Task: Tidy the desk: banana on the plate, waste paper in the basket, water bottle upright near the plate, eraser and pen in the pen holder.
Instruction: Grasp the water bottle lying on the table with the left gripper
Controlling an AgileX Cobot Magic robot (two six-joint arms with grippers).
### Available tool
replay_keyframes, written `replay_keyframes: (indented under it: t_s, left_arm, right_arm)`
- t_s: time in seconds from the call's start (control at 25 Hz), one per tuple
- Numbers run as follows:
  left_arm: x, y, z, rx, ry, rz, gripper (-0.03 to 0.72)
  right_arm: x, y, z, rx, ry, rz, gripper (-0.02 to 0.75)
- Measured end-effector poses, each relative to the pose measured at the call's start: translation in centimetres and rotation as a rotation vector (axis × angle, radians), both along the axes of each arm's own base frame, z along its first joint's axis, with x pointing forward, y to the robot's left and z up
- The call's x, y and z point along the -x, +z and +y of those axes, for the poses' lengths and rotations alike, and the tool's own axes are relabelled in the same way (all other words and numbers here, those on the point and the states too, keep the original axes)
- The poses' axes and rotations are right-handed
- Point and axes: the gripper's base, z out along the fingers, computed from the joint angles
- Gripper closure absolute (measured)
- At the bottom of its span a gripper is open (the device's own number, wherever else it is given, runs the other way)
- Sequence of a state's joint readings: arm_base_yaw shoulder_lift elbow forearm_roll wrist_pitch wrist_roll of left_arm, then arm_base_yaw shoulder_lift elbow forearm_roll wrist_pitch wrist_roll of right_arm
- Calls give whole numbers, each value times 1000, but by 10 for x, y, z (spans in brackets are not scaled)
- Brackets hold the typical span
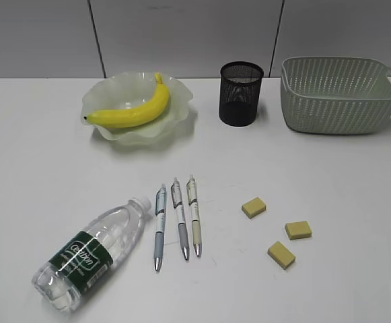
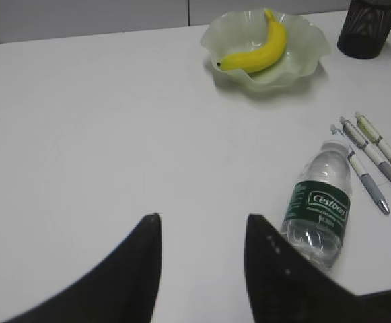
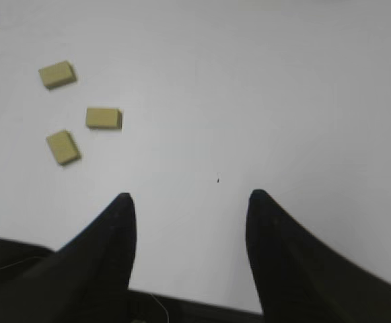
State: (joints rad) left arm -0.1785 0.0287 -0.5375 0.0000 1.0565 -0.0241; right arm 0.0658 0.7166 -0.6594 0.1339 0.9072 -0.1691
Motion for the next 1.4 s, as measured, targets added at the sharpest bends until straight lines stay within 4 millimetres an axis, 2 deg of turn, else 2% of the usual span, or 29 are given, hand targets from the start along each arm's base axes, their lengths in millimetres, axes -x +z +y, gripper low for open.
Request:
replay_keyframes:
  t_s: [0.16,0.28,0.4,0.52,0.68,0.72,0.84,0.96,1.04,1.24,1.28,1.36,1.4]
  left_arm:
    - [-17,4,-3,-14,0,76,381]
    - [-41,17,-11,-10,-47,71,378]
    - [-78,25,-26,10,-127,101,340]
    - [-123,21,-40,20,-199,183,256]
    - [-193,-7,-61,-50,-298,378,179]
    - [-205,-13,-69,-69,-336,415,167]
    - [-236,-48,-107,-145,-462,569,131]
    - [-255,-82,-149,-229,-538,676,114]
    - [-267,-103,-167,-269,-539,740,111]
    - [-292,-149,-187,-306,-517,914,120]
    - [-294,-154,-189,-305,-506,944,156]
    - [-295,-160,-191,-294,-480,972,282]
    - [-296,-158,-191,-284,-470,961,280]
  right_arm:
    - [56,-11,-3,-2,12,-78,315]
    - [86,-15,-7,19,8,-196,319]
    - [107,-15,-10,27,0,-322,333]
    - [120,-15,-11,22,-4,-407,344]
    - [126,-15,-12,14,-19,-443,354]
    - [126,-16,-12,13,-24,-443,355]
    - [126,-16,-13,10,-34,-442,356]
    - [126,-16,-13,9,-37,-442,356]
    - [126,-16,-13,8,-38,-442,356]
    - [126,-16,-13,8,-39,-442,356]
    - [126,-16,-13,8,-39,-442,356]
    - [126,-16,-13,7,-39,-441,356]
    - [126,-16,-13,7,-39,-441,356]
